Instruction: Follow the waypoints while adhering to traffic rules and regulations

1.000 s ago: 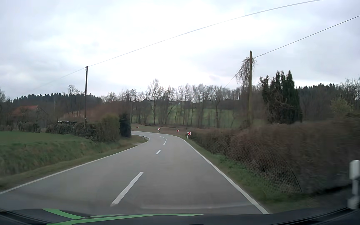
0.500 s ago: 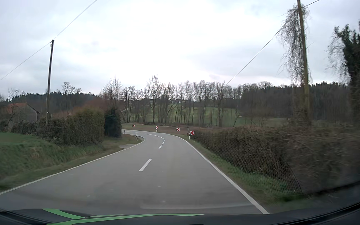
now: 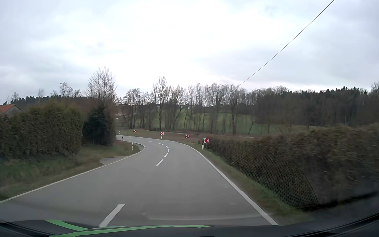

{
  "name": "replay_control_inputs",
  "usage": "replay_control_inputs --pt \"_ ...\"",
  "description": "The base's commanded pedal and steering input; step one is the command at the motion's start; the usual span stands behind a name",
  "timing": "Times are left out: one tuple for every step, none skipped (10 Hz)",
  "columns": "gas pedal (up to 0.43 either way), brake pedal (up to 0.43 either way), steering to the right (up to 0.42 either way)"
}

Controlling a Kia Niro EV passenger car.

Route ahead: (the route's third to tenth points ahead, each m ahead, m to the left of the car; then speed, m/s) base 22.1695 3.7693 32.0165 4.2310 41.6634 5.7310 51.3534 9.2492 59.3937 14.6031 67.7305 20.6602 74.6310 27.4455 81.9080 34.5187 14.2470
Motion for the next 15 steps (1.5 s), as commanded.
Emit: replay_control_inputs --pt "0.0 0.226 0.004" --pt "0.0 0.232 0.003" --pt "0.0 0.226 0.001" --pt "0.0 0.226 -0.001" --pt "0.0 0.226 -0.001" --pt "0.0 0.226 -0.001" --pt "0.0 0.232 -0.002" --pt "0.0 0.226 -0.003" --pt "0.0 0.226 -0.004" --pt "0.0 0.226 -0.008" --pt "0.0 0.226 -0.011" --pt "0.0 0.22 -0.013" --pt "0.0 0.213 -0.013" --pt "0.0 0.207 -0.016" --pt "0.0 0.201 -0.021"
